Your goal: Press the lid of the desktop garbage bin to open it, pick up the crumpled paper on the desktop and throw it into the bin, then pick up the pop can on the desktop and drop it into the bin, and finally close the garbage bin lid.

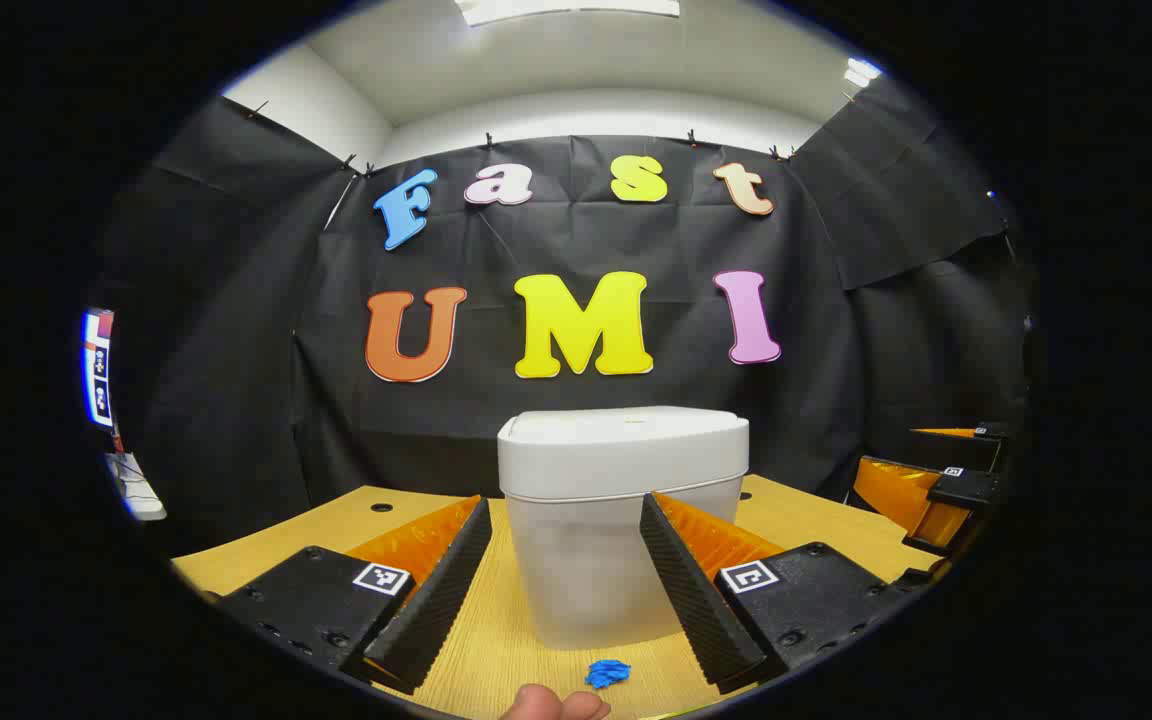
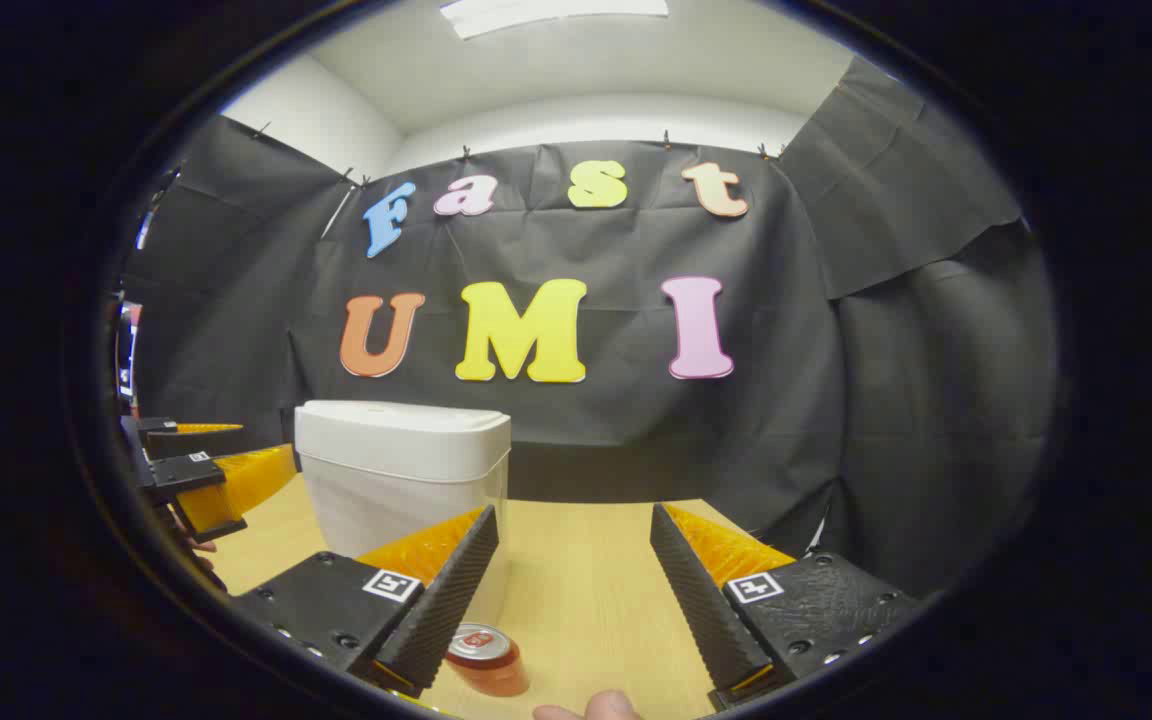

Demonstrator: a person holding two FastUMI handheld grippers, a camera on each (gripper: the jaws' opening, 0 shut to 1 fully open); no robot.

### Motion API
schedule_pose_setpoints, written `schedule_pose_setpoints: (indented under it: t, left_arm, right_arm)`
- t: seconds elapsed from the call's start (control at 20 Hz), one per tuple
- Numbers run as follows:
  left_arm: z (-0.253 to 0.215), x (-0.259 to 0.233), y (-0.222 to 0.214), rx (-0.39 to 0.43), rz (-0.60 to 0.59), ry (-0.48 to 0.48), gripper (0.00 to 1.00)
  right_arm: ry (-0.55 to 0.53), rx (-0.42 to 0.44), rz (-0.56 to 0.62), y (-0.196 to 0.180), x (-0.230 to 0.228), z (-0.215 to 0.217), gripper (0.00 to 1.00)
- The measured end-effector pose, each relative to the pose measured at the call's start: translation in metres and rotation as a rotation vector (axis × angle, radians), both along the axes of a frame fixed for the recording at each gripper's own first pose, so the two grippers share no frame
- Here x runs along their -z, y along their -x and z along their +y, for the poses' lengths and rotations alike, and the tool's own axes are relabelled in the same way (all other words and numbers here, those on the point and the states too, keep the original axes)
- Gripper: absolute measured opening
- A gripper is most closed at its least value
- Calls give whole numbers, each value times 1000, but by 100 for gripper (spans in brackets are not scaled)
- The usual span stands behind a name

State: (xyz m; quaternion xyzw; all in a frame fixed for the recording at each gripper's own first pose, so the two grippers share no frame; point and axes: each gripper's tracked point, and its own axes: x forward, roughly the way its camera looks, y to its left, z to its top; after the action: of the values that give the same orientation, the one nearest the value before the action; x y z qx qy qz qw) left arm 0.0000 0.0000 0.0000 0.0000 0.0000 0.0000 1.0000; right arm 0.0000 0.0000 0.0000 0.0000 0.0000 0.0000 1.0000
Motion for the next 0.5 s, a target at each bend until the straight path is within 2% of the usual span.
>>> schedule_pose_setpoints:
  t: [0.5]
  left_arm:
    - [1,3,2,-5,5,2,96]
  right_arm:
    - [-8,15,-12,1,-2,-6,95]
